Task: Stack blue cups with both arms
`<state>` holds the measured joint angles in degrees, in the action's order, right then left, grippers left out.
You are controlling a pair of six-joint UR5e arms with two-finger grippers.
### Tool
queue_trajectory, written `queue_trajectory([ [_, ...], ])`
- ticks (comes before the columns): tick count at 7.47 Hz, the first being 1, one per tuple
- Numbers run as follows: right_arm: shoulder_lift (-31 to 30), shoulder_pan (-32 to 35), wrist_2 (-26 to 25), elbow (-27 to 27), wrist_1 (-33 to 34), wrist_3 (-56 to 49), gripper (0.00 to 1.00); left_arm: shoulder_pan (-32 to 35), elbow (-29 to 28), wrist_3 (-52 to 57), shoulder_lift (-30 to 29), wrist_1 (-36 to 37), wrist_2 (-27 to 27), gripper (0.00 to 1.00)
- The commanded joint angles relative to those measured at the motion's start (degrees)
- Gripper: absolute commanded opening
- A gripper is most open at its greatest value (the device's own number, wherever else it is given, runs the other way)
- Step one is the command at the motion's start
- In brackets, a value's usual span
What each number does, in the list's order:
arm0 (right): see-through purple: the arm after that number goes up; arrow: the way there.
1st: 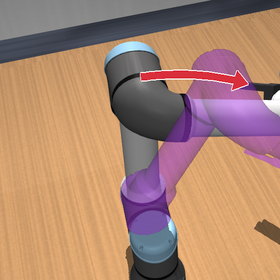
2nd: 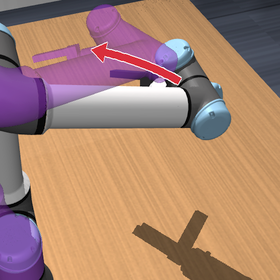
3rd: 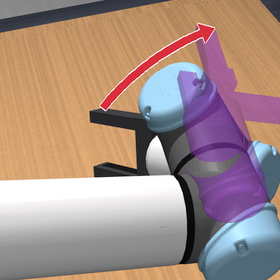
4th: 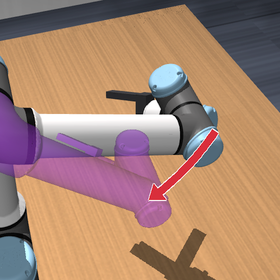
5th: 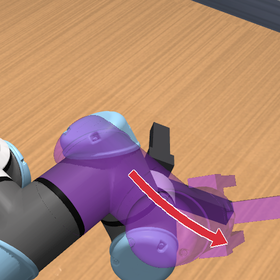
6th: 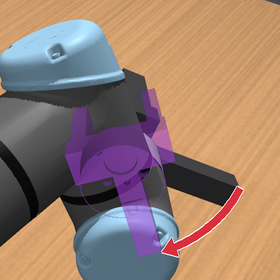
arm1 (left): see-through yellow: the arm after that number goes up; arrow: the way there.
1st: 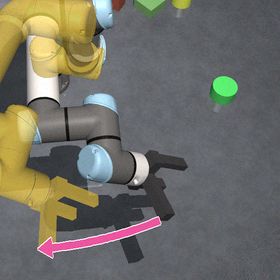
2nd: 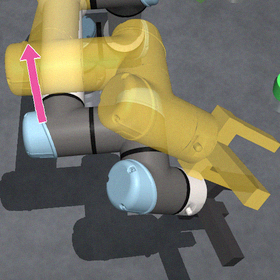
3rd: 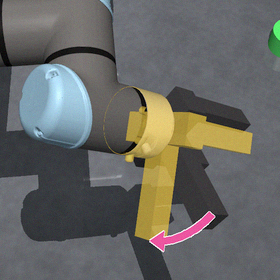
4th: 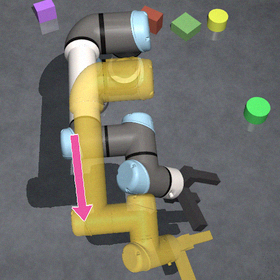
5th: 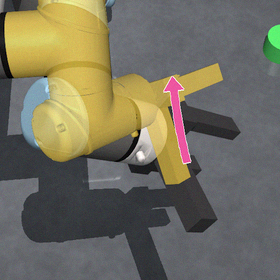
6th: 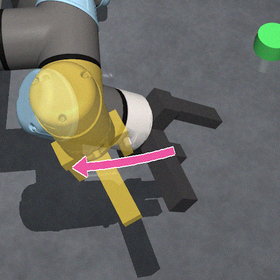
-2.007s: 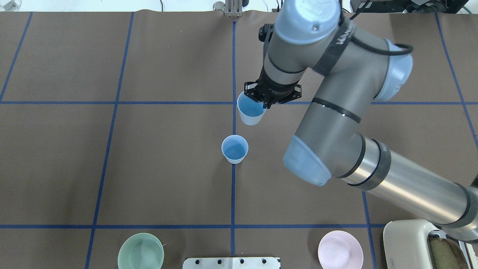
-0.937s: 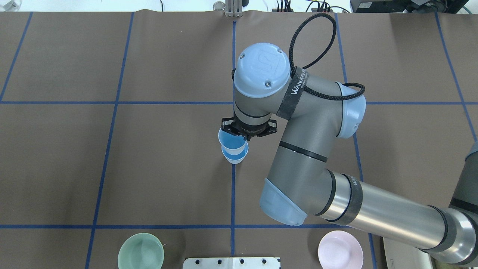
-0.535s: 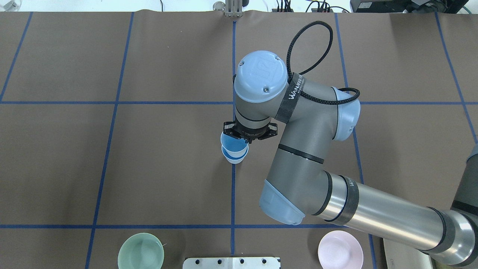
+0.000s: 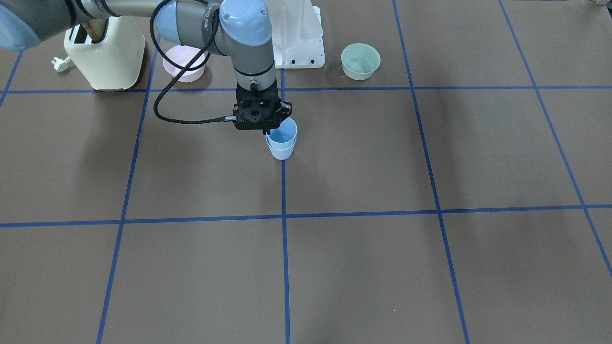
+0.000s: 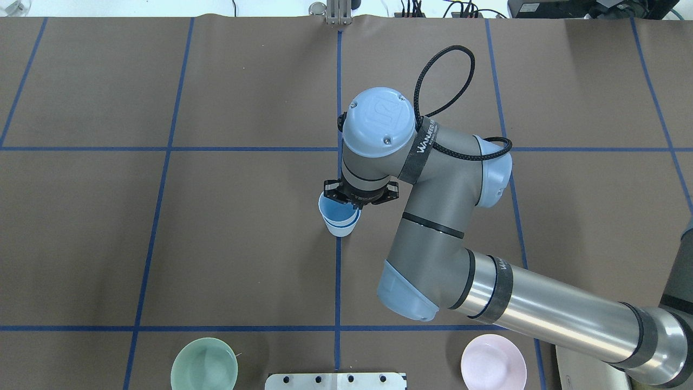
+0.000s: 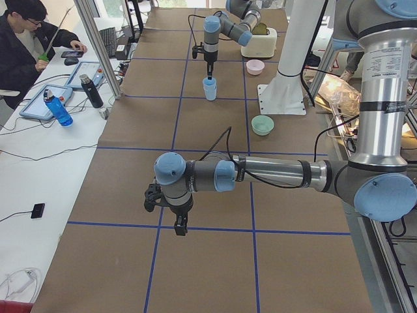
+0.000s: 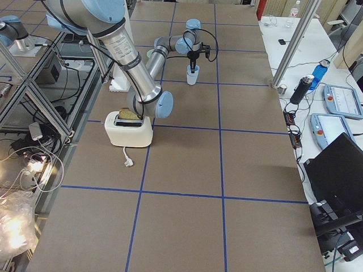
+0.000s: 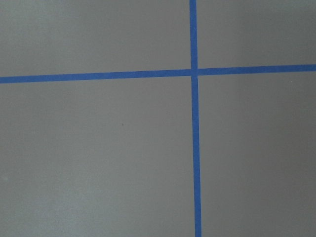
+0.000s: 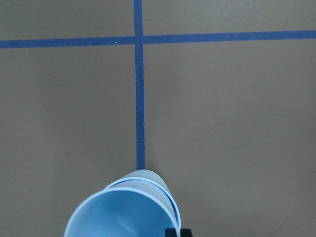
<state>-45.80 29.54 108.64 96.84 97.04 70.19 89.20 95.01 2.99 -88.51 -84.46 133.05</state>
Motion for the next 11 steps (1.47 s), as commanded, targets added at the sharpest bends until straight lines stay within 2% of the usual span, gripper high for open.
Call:
queue_trajectory([
  [1,-0.25,0.07,-0.35,-0.24,-0.80,-0.06,0.75,-0.08,0.00,0.00,0.00,0.00,0.01,0.99],
  [3,0.18,1.03,-0.36,1.15,-0.63,-0.06,0.99,-0.08,0.00,0.00,0.00,0.00,0.01,0.99],
  [5,0.36,6.46,0.60,1.43,-0.63,-1.63,1.00,-0.08,0.09,-0.26,0.00,0.09,0.45,0.99],
  [6,-0.25,11.36,3.65,1.25,-0.28,-6.86,1.00,-0.08,0.09,-0.26,-0.09,0.09,0.45,0.99],
  [8,-6.45,26.18,14.96,0.47,-0.27,-28.32,1.00,-0.08,0.00,0.00,-0.09,0.00,0.36,0.99],
  [9,-10.49,33.49,17.55,-1.63,-0.27,-41.67,1.00,-0.08,-0.09,0.00,-0.17,0.00,0.36,0.99],
  [11,-16.39,44.58,18.01,-8.30,-0.54,-60.53,1.00,-0.08,-0.09,0.26,-0.35,0.00,0.36,0.99],
])
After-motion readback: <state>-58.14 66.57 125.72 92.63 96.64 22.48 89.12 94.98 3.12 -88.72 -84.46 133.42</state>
